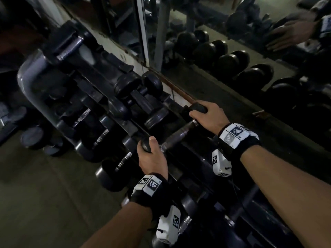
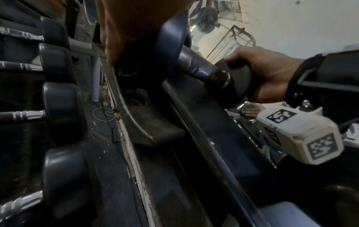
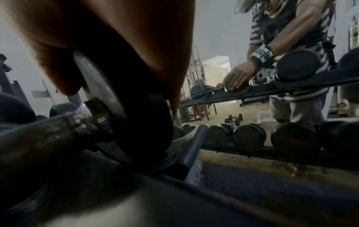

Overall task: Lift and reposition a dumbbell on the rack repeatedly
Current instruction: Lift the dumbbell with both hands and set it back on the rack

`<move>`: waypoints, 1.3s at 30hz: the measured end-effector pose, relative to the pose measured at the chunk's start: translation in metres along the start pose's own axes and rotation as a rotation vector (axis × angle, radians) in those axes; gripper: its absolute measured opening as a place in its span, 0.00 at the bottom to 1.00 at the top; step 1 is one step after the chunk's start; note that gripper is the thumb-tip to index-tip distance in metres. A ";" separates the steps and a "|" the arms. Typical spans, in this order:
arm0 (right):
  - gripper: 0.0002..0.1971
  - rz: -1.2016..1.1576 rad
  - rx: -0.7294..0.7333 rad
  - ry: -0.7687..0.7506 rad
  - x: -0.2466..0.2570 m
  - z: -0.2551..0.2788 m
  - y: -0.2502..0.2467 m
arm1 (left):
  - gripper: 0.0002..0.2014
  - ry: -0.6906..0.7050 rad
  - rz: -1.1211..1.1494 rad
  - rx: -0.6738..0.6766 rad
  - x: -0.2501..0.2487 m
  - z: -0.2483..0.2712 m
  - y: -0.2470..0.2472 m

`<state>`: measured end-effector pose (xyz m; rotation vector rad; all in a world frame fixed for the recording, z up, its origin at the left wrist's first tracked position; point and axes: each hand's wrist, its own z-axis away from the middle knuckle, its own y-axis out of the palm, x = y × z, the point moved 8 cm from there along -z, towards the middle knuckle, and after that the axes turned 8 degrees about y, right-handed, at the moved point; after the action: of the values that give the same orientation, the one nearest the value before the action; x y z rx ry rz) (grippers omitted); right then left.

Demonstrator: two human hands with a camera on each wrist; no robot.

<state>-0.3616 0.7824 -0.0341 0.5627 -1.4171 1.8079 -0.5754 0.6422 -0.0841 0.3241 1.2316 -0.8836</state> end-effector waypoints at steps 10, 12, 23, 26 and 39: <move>0.08 -0.012 0.029 0.008 0.002 -0.007 0.006 | 0.22 -0.001 -0.026 -0.013 0.008 0.002 0.000; 0.06 -0.025 0.044 0.002 0.000 -0.006 0.005 | 0.23 0.018 -0.040 -0.013 0.010 0.003 -0.002; 0.20 -0.081 0.108 -0.014 -0.011 0.002 0.012 | 0.24 0.066 -0.106 0.060 0.026 0.014 -0.010; 0.20 -0.122 0.089 -0.017 -0.011 0.002 0.013 | 0.24 0.090 -0.108 0.064 0.026 0.015 -0.009; 0.19 -0.117 0.010 -0.007 -0.012 0.007 0.012 | 0.28 0.140 -0.180 0.185 0.020 0.007 -0.011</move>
<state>-0.3648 0.7709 -0.0481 0.6446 -1.3520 1.7230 -0.5776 0.6227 -0.0972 0.4341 1.3259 -1.1500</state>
